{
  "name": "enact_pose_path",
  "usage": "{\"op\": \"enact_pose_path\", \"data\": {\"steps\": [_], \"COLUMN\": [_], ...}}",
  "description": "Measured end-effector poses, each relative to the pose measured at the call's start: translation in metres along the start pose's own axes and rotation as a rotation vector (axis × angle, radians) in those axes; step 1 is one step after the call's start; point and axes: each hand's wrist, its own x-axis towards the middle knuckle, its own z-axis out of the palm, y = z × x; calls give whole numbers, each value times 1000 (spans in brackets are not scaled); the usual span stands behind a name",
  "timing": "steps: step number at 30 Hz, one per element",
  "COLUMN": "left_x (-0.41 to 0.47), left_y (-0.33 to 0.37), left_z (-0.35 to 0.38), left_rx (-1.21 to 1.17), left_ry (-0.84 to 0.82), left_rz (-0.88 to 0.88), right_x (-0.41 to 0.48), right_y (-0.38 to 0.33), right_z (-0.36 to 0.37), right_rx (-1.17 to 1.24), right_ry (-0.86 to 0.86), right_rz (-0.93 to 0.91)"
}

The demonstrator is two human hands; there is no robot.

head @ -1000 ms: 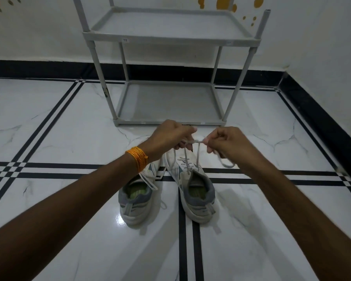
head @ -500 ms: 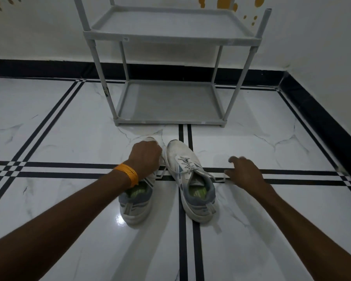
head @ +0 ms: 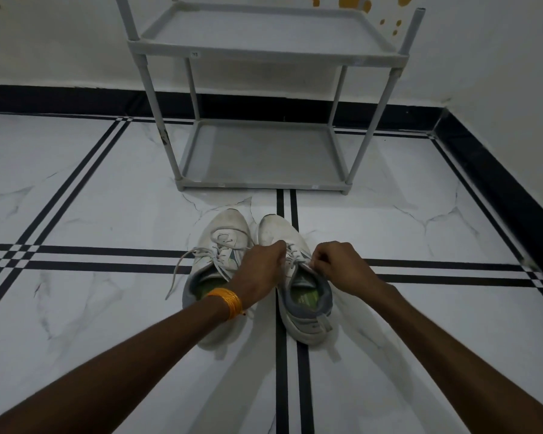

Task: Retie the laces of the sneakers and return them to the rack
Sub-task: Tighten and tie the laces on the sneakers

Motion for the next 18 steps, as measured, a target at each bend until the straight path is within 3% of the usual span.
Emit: {"op": "enact_pose_path", "data": {"steps": [4,7,13,18], "left_x": [1,-3,-3,-5], "left_y": [-11,-24,-23,-25], "left_z": [-12,-9,-13,-16], "left_rx": [252,360,361,293], "left_ry": [-48,-92,-99,-83], "left_rz": [122,179,133,77], "right_x": [-6,-15,-15,-20], "right_y": [10,14,15,9], "right_z": [3,12,23,37], "right_rx": [-335,-465,-401,-151], "right_ry": [100,81,94,162], "right_rz": [-125,-165,-117,35]}}
